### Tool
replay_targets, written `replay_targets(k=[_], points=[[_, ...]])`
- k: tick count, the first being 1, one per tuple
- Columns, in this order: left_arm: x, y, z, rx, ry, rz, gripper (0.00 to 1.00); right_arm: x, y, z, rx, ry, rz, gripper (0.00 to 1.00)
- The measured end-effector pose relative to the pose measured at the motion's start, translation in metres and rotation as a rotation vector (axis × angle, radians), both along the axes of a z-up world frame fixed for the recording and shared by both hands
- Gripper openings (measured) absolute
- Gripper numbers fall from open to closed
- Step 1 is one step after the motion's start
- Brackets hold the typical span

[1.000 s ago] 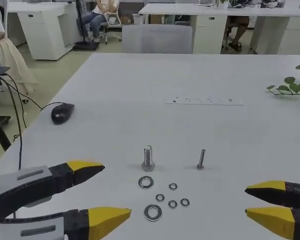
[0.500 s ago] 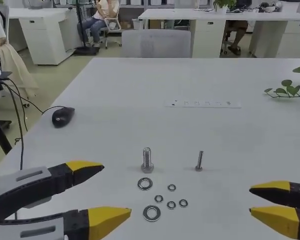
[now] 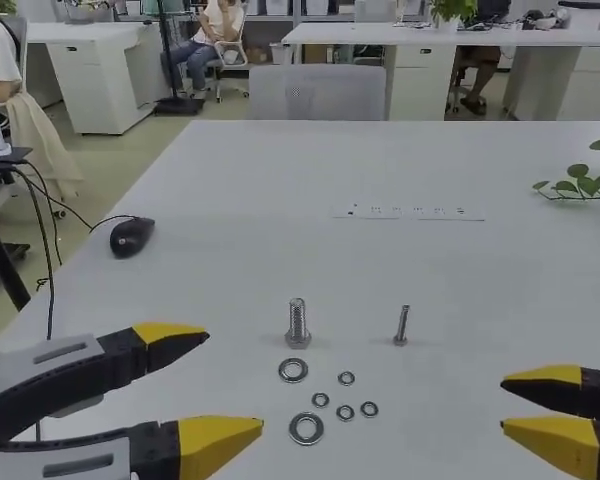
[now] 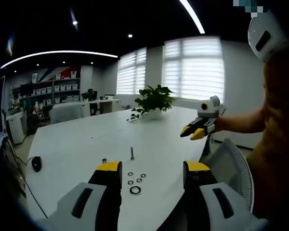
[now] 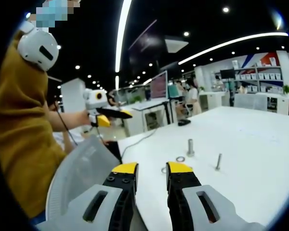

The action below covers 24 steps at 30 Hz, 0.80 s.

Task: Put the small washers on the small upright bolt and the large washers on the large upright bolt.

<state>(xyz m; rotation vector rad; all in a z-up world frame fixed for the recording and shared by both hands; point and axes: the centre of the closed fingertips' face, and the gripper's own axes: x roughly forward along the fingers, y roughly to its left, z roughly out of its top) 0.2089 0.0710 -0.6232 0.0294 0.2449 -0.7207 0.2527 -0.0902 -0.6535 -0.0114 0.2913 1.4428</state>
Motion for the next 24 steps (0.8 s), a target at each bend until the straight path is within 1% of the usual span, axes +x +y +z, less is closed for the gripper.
replay_targets(k=[7,17,19,24], points=[[0.0,0.002,-0.002,0.014,0.0,0.008,0.5,-0.001,0.0,-0.002,-0.012,-0.003,0.006,0.25],[0.0,0.001,-0.003,0.01,0.004,0.009,0.5,-0.001,-0.002,-0.003,-0.018,-0.003,0.004,0.25],[0.001,0.001,-0.004,0.004,0.004,0.009,0.5,0.0,-0.002,-0.005,-0.025,-0.007,0.005,0.26],[0.001,0.0,-0.01,0.004,0.022,0.005,0.5,0.002,0.004,-0.012,-0.058,-0.01,0.029,0.26]])
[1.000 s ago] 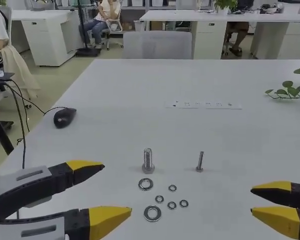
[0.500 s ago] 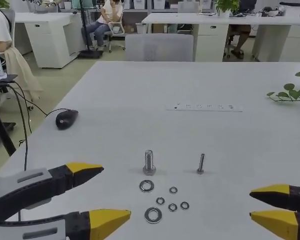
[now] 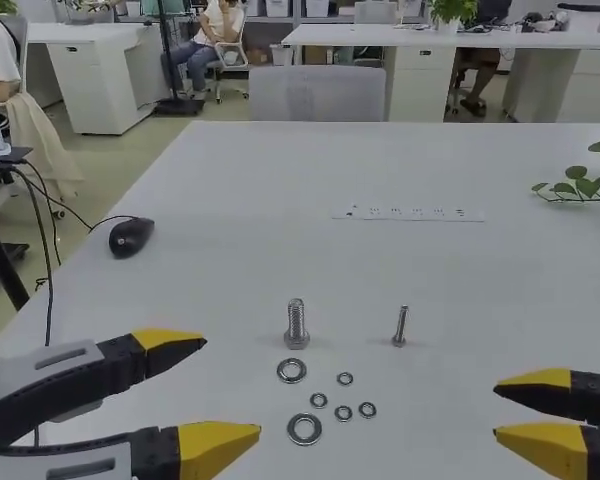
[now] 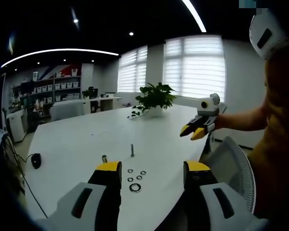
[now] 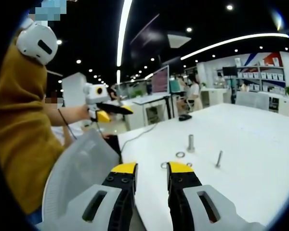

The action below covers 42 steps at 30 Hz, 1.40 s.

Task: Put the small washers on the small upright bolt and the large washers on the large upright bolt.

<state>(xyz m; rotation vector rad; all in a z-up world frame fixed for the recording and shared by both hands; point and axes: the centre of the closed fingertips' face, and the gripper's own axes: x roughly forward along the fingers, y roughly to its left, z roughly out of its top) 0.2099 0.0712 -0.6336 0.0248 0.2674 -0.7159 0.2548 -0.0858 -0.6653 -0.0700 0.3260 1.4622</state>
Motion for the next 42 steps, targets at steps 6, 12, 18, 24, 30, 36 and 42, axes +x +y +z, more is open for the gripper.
replay_targets(k=[6,12,18,24,30,36,42], points=[[0.001,0.0,-0.002,-0.006,0.006,-0.002,0.5,0.009,0.01,-0.004,-0.031,-0.005,0.024,0.26],[0.002,0.002,-0.007,-0.012,0.014,0.001,0.51,0.018,0.017,-0.017,-0.145,-0.034,0.082,0.27],[0.004,0.003,-0.011,-0.025,0.021,0.006,0.5,0.028,0.03,-0.027,-0.219,-0.057,0.128,0.27],[0.005,0.005,-0.012,-0.04,0.025,0.014,0.5,0.035,0.041,-0.046,-0.331,-0.098,0.188,0.27],[0.009,0.008,-0.012,-0.059,0.021,0.026,0.5,0.034,0.053,-0.063,-0.412,-0.11,0.278,0.27],[0.011,0.007,-0.014,-0.079,0.028,0.031,0.5,0.044,0.06,-0.083,-0.516,-0.156,0.351,0.28],[0.011,0.008,-0.016,-0.085,0.028,0.041,0.5,0.062,0.068,-0.105,-0.612,-0.196,0.371,0.28]])
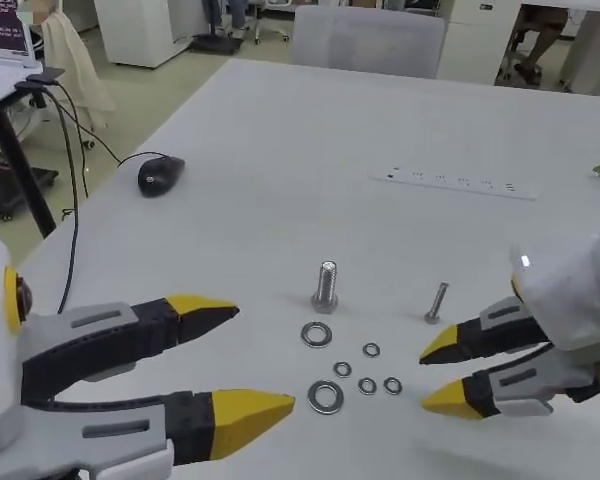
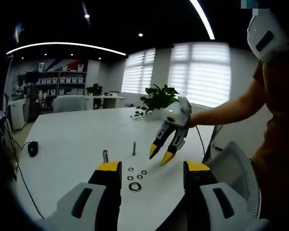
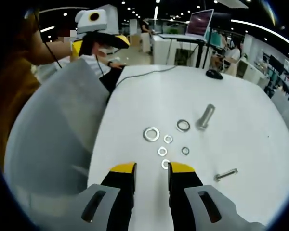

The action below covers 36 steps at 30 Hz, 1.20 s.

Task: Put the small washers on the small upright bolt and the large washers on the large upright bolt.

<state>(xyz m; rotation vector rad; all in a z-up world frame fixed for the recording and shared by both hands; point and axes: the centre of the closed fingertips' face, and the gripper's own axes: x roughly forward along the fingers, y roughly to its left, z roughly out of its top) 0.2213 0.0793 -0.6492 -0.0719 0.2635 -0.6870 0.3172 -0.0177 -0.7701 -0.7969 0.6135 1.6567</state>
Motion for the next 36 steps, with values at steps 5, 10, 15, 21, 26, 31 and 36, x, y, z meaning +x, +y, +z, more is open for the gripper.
replay_targets(k=[5,10,15,21,26,31,36], points=[[-0.001,0.0,-0.002,-0.005,0.002,0.008,0.5,0.01,0.008,-0.013,-0.052,-0.02,0.016,0.27],[-0.001,0.0,-0.001,-0.009,-0.005,0.013,0.5,0.012,0.011,-0.028,-0.121,-0.046,0.068,0.28],[0.0,-0.002,-0.001,-0.009,-0.005,0.011,0.5,0.019,0.01,-0.041,-0.195,-0.084,0.111,0.27],[0.002,-0.003,0.0,-0.015,-0.012,0.011,0.5,0.021,0.009,-0.05,-0.247,-0.105,0.156,0.27],[0.002,-0.007,-0.002,-0.019,-0.009,0.003,0.5,0.022,0.01,-0.053,-0.277,-0.123,0.185,0.26],[0.001,-0.007,-0.003,-0.025,-0.008,0.005,0.5,0.019,0.01,-0.055,-0.293,-0.117,0.191,0.25],[0.001,-0.005,-0.004,-0.021,-0.005,0.008,0.5,0.018,0.011,-0.056,-0.315,-0.095,0.189,0.23]])
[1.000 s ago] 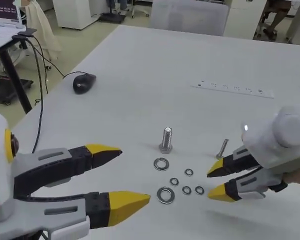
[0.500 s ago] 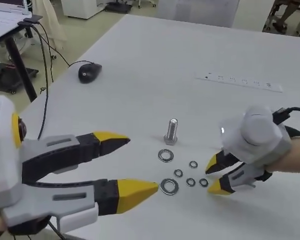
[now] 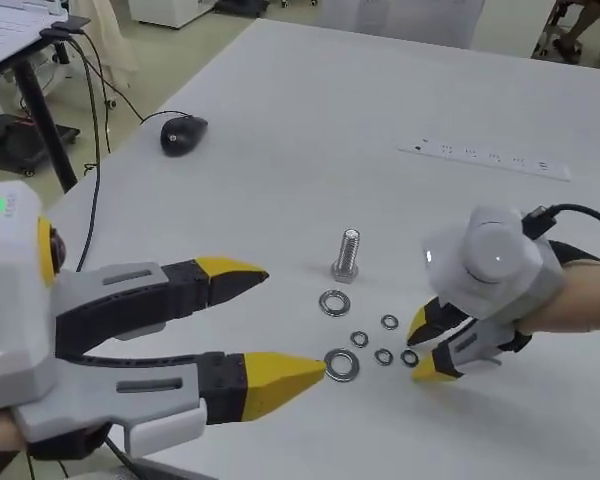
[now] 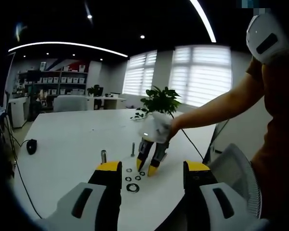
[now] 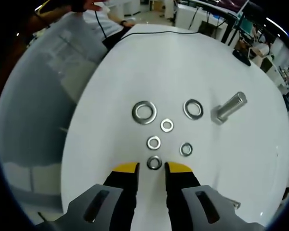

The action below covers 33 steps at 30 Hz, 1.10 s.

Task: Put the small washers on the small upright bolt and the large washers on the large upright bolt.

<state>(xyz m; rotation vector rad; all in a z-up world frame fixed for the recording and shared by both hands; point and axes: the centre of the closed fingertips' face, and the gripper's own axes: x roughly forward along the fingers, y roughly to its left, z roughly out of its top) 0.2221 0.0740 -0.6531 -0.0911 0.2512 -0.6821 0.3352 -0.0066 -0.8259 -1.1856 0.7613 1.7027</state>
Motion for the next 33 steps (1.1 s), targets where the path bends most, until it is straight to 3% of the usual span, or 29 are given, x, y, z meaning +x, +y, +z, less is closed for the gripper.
replay_targets(k=[7,17,33], points=[[-0.0007,-0.0004,-0.0001,0.001,0.003,-0.004,0.5,0.0005,0.0034,0.0001,-0.007,-0.012,-0.007,0.17],[-0.0017,0.0012,0.0032,0.004,-0.004,0.003,0.5,-0.0005,0.0036,0.0003,-0.02,-0.036,0.042,0.16],[-0.0036,-0.0025,0.0055,0.004,-0.006,-0.002,0.5,0.0022,0.002,0.0017,-0.01,-0.052,0.009,0.12]])
